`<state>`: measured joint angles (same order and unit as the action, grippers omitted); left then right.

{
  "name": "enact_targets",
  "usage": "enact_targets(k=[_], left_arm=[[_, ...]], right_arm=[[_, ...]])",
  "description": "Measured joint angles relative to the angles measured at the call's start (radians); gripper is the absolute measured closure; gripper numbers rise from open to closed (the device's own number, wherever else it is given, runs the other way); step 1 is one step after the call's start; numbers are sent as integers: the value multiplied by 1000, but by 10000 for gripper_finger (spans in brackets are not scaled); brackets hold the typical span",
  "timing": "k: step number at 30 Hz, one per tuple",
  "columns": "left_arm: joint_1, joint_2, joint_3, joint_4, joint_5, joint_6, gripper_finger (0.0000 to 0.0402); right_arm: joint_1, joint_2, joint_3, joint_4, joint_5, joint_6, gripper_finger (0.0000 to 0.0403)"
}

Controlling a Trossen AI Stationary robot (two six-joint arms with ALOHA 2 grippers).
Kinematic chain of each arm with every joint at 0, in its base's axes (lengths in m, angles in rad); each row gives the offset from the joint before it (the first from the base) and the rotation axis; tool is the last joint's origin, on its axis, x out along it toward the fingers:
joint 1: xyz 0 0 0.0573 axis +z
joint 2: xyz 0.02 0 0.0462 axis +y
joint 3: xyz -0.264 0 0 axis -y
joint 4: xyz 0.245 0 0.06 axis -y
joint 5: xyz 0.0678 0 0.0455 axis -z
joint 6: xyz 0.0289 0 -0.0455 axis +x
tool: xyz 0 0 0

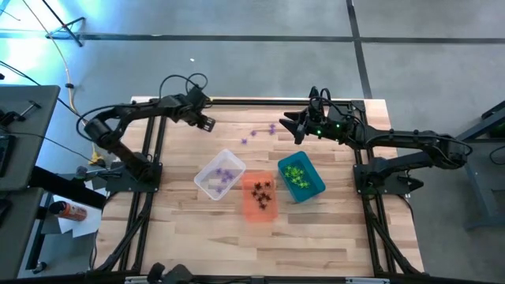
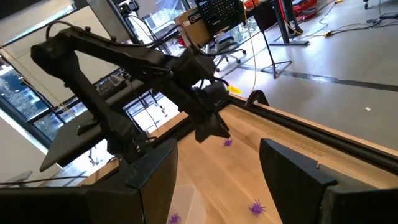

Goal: Sort Halloween decoration
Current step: Put the purple spider toy into the transparent bin

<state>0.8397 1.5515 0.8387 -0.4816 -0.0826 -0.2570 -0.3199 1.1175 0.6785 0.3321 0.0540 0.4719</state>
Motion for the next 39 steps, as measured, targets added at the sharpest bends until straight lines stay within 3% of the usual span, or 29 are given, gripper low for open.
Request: enact_targets(k=[8, 17, 21, 27, 39], left_arm=[[-3, 82, 0, 29, -10, 5, 229], [-29, 158, 6, 47, -24, 27, 222], [-39, 165, 5, 47, -56, 41, 254], [-34, 158, 3, 56, -5, 84, 387], [8, -50, -3, 49, 48, 113, 401]], right_arm=[[0, 0, 0, -25, 5, 0, 181], [0, 1, 0, -44, 32, 10, 181], [0, 1, 0, -45, 32, 26, 181], [0, 1, 0, -47, 32, 26, 181], [0, 1, 0, -59, 30, 26, 181]])
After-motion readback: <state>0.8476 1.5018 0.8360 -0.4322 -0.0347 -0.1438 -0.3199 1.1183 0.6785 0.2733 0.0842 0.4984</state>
